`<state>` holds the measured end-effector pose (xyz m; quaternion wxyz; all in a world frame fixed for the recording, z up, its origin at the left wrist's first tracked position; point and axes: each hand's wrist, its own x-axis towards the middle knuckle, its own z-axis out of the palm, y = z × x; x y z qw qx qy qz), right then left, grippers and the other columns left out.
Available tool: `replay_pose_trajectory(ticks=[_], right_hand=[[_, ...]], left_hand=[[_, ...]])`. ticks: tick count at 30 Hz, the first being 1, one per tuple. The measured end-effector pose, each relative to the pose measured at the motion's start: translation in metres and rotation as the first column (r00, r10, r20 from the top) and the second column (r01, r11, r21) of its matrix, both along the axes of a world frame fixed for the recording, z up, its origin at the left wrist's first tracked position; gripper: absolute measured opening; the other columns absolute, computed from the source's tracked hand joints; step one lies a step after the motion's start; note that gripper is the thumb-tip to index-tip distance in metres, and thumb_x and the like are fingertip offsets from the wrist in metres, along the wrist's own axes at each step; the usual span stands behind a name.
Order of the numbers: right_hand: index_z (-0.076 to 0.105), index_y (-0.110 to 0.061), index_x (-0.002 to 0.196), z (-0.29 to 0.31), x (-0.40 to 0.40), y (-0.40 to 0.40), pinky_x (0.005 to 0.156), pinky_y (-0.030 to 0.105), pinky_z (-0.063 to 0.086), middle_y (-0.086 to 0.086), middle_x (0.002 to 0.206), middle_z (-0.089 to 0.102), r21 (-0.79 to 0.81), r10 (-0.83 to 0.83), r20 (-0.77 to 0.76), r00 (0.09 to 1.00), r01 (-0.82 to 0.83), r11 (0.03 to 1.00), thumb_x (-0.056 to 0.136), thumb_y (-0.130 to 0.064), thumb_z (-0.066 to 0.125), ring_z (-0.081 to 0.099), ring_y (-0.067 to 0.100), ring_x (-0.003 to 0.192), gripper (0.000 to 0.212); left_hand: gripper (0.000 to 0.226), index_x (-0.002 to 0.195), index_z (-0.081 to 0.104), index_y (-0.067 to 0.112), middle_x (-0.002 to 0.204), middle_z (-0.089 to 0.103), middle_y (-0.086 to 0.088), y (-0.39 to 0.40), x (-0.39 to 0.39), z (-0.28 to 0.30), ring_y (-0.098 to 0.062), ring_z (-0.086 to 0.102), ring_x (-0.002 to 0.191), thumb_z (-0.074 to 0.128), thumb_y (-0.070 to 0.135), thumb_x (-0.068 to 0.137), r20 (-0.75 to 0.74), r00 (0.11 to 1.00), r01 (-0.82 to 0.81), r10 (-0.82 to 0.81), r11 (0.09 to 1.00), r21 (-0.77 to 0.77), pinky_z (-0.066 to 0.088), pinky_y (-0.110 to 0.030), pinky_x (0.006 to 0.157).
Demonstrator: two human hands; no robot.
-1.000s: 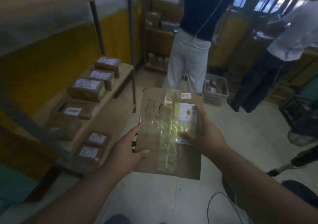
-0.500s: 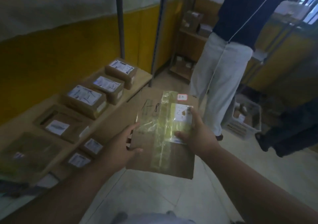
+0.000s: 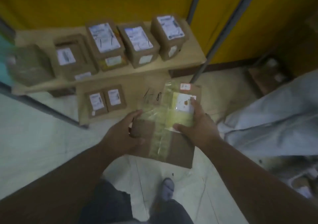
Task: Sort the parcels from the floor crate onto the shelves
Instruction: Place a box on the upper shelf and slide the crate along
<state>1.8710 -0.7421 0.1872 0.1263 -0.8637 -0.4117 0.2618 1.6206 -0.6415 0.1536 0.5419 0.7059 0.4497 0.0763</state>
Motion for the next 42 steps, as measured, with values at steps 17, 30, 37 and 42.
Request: replay_pose_trajectory(ticks=[17, 30, 37, 42], right_hand=[[0.026, -0.040, 0.149, -0.281, 0.033, 0.144, 0.095, 0.040, 0.048, 0.000, 0.140, 0.058, -0.134, 0.114, -0.220, 0.969, -0.146, 0.980, 0.074, -0.057, 0.079, 0.060, 0.030, 0.119, 0.093], [0.047, -0.038, 0.140, -0.451, 0.088, 0.339, 0.091, 0.036, 0.052, -0.004, 0.130, 0.064, 0.067, 0.298, 0.038, 0.954, -0.300, 0.952, 0.076, -0.054, 0.074, 0.061, 0.023, 0.112, 0.071], [0.055, -0.029, 0.137, -0.491, 0.050, 0.374, 0.092, 0.029, 0.046, 0.003, 0.131, 0.063, 0.123, 0.360, 0.073, 0.930, -0.367, 0.922, 0.080, -0.044, 0.076, 0.060, 0.024, 0.115, 0.063], [0.053, -0.026, 0.141, -0.499, 0.030, 0.391, 0.093, 0.031, 0.046, 0.008, 0.131, 0.056, 0.128, 0.394, 0.075, 0.916, -0.401, 0.907, 0.083, -0.040, 0.076, 0.059, 0.026, 0.112, 0.064]], left_hand=[[0.100, 0.150, 0.036, 0.036, 0.139, 0.053, 0.012, 0.075, 0.025, -0.246, -0.013, 0.057, 0.117, 0.090, 0.030, 0.066, -0.302, 0.936, -0.212, 0.181, 0.974, -0.073, 0.052, -0.036, 0.096], [0.080, 0.149, 0.036, 0.036, 0.130, 0.059, 0.000, 0.234, 0.090, -0.423, -0.022, 0.058, 0.109, 0.078, 0.025, 0.082, -0.204, 0.896, -0.384, 0.395, 0.918, 0.094, 0.053, -0.031, 0.084], [0.071, 0.146, 0.046, 0.027, 0.128, 0.063, -0.005, 0.259, 0.066, -0.461, -0.024, 0.059, 0.108, 0.077, 0.021, 0.082, -0.252, 0.840, -0.448, 0.481, 0.876, 0.180, 0.052, -0.035, 0.093], [0.054, 0.132, 0.059, 0.019, 0.126, 0.061, -0.008, 0.265, 0.054, -0.469, -0.025, 0.057, 0.105, 0.078, 0.022, 0.082, -0.248, 0.808, -0.460, 0.535, 0.835, 0.303, 0.047, -0.036, 0.093]])
